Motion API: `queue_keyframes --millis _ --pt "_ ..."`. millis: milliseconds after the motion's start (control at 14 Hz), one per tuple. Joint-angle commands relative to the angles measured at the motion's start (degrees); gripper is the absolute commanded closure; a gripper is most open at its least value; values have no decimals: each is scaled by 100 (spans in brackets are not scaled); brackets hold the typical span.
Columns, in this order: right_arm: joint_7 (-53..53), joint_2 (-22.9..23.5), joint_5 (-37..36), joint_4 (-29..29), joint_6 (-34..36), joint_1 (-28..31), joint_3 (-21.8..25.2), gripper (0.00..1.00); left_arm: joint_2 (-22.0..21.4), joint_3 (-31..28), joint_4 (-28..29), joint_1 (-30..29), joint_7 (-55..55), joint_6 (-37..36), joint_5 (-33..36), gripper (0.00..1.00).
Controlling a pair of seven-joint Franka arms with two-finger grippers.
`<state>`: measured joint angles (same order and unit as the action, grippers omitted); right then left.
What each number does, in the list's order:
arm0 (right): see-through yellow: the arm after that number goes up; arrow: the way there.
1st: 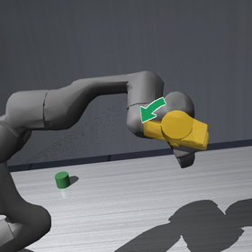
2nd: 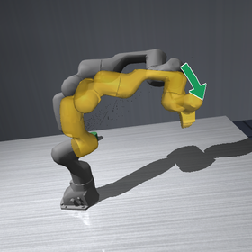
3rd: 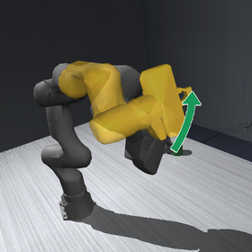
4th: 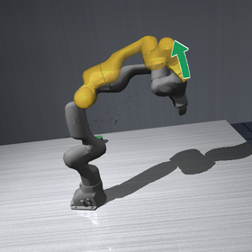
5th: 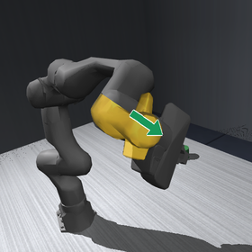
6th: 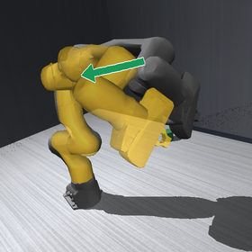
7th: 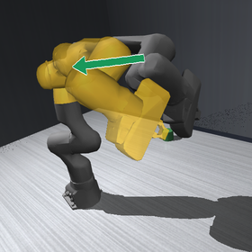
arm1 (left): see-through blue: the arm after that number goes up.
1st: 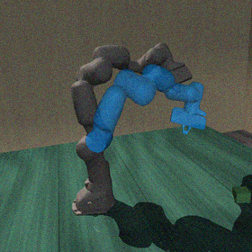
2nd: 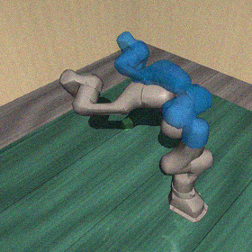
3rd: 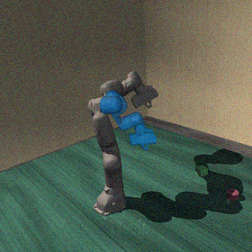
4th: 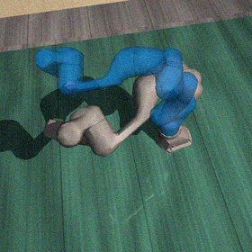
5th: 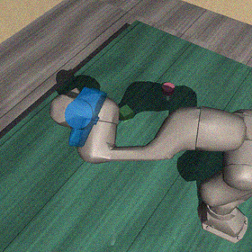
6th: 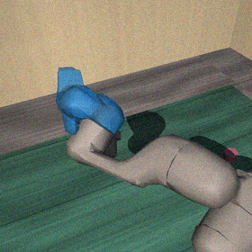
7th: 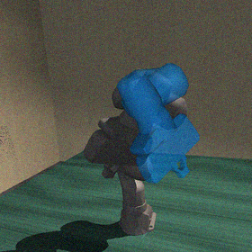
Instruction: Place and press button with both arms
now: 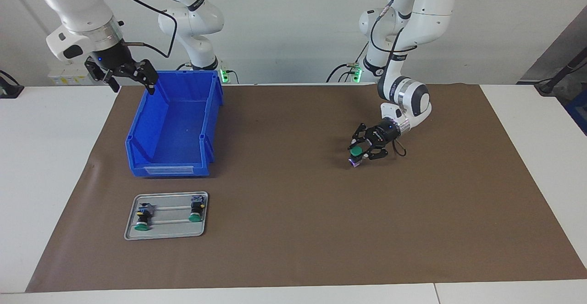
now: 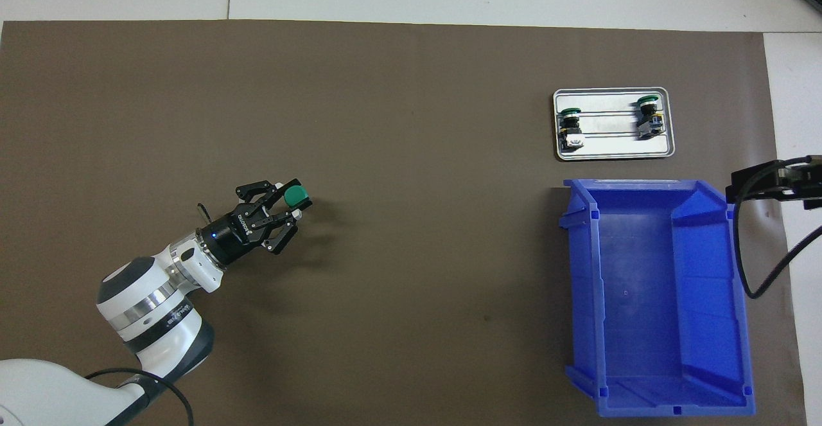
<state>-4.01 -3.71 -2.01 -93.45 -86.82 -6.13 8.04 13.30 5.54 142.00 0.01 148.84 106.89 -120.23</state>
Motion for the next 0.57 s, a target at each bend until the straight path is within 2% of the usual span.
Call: queue_keyframes --millis 0,143,215,286,501 --pt "129 -129 -37 -155 -54 77 -31 0 -20 -9 39 -62 102 77 324 66" --pt "129 -129 -37 -155 -54 77 -31 0 -20 -9 21 -62 93 69 333 44" --pt "129 -129 -37 -155 -54 77 -31 0 -29 -9 12 -62 76 60 333 30" --pt "129 -129 -37 -155 -54 77 -31 0 -20 -9 12 -97 32 60 333 25" --pt "129 -129 -37 -164 -54 77 -31 0 -20 -9 12 -97 5 69 333 24"
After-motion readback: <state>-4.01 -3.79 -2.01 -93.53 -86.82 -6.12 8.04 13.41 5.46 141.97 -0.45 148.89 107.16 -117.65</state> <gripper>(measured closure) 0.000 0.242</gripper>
